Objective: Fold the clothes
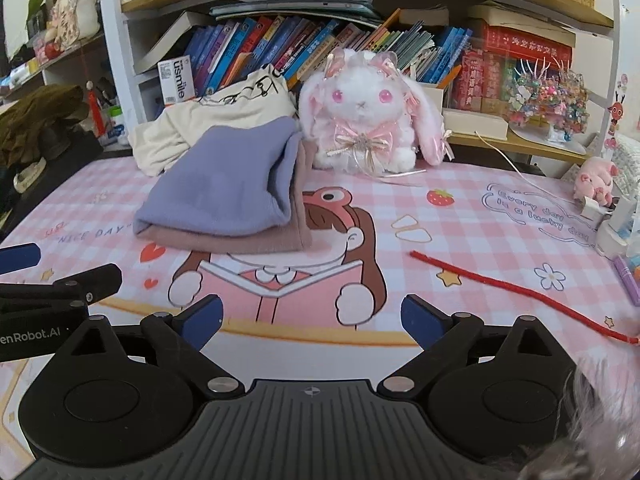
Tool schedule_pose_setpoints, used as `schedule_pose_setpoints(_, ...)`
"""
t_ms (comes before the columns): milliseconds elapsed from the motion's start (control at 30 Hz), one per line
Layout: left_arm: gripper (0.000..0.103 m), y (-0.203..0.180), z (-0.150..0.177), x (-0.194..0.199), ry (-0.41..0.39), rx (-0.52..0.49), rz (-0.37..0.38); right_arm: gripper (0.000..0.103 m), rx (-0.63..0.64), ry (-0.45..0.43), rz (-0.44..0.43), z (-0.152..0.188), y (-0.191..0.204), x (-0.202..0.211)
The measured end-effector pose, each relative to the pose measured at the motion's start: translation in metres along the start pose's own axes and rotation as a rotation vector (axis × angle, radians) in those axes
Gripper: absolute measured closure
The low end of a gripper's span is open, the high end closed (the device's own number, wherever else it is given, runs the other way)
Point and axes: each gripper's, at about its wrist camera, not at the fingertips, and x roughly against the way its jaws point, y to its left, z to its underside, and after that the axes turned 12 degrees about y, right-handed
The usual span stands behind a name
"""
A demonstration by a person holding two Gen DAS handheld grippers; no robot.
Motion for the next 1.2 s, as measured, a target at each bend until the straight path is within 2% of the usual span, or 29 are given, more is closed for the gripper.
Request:
schedule_pose_setpoints(400,0.002,0.002,0.003,0.008,0.004,0.020,-0.015,0.006,0.014,-0.020,0.045,0.007,0.001,0.008)
schedule_pose_setpoints(1200,0.002,0.002,0.007,0.014,0.014,0.008,0.009,0.005,0.028,0.003,0.030,0.016,0.008,0.013)
